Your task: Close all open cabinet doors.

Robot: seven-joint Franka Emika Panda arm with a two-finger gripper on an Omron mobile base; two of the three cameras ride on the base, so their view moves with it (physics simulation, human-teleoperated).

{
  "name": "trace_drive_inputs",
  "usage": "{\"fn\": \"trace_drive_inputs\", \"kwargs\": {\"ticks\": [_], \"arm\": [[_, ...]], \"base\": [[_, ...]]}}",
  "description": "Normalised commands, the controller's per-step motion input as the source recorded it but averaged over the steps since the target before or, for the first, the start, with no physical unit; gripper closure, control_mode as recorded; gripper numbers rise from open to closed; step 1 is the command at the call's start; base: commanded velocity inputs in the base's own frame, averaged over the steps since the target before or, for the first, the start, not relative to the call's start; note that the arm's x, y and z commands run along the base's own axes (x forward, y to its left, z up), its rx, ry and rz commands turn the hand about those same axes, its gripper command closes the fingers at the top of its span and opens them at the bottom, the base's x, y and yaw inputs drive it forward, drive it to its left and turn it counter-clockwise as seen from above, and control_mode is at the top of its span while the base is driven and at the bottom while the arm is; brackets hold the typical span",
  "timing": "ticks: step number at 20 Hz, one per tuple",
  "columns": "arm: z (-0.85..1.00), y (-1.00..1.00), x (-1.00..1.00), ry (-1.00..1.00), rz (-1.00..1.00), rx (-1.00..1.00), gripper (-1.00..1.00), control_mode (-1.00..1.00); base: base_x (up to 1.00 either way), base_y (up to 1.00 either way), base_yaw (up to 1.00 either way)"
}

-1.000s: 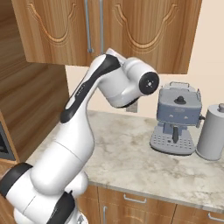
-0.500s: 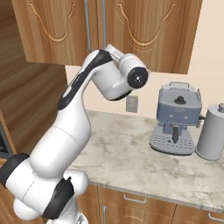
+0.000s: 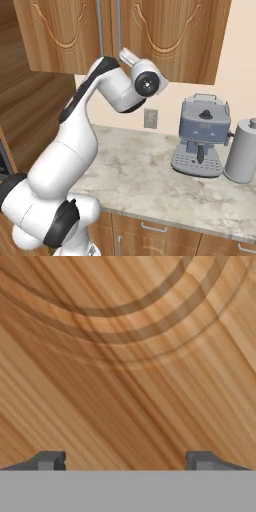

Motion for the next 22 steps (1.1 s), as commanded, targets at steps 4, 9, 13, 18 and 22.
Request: {"fn": "trace_drive_inputs", "kwargs": {"ticks": [4,9,13,18,22], "arm": [[0.00,0.14,-0.32,0.11,-0.03,0.00,-1.00,-1.00],[0.02,0.17,-0.62,0.05,0.00,0.00,-1.00,-1.00],[0.10,0.19,-0.51,0.03,0.00,0.00,-1.00,-1.00],[0.06,0.31,-0.19,0.11,-0.01,-0.01,-1.00,-1.00],[0.00,0.34,-0.19,0.22,-0.01,-0.03,-1.00,-1.00]], "base": [[0.00,0.00,0.00],[0.00,0.00,0.00],[0.00,0.00,0.00],[0.00,0.00,0.00],[0.00,0.00,0.00]]}}
